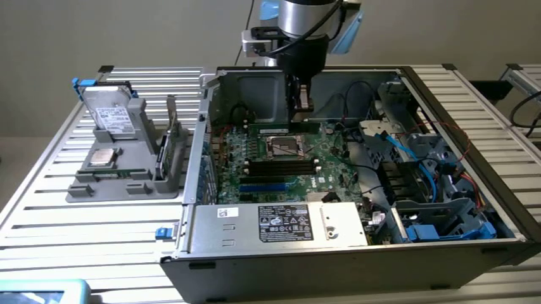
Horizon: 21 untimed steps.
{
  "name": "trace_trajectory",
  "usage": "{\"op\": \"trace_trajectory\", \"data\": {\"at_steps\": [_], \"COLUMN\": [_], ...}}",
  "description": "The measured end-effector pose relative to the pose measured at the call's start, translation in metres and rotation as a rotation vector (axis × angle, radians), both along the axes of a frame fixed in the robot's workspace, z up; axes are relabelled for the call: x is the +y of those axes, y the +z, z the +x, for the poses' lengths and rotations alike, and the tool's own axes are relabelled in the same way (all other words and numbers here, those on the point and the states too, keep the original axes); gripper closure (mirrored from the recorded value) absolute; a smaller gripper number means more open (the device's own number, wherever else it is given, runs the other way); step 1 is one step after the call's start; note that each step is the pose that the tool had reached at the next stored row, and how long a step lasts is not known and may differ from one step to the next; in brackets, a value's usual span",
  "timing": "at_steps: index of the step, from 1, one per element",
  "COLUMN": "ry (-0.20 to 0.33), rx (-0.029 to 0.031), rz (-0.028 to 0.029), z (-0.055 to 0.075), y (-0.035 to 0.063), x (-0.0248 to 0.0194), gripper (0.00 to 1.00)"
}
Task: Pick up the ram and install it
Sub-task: 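Insert the ram into the slot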
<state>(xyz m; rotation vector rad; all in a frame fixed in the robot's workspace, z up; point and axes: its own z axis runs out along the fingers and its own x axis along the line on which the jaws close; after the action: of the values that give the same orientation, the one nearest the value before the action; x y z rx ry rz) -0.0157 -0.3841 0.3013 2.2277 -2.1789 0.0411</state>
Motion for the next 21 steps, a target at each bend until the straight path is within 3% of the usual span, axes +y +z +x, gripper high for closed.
{"op": "trace_trajectory", "data": {"at_steps": [7,13,18,21], "ry": [-0.003,-0.004,-0.005,-0.005], "rx": [-0.0014,-0.0045,-0.0054,-0.0057], "rz": [-0.0028,-0.0139,-0.0271,-0.0301], "z": [0.000,0.000,0.000,0.000], "y": [-0.0114,-0.0170,-0.0200,-0.0236], "x": [-0.0001,-0.0003,-0.0010,-0.0017], "gripper": [0.87,0.87,0.87,0.87]}}
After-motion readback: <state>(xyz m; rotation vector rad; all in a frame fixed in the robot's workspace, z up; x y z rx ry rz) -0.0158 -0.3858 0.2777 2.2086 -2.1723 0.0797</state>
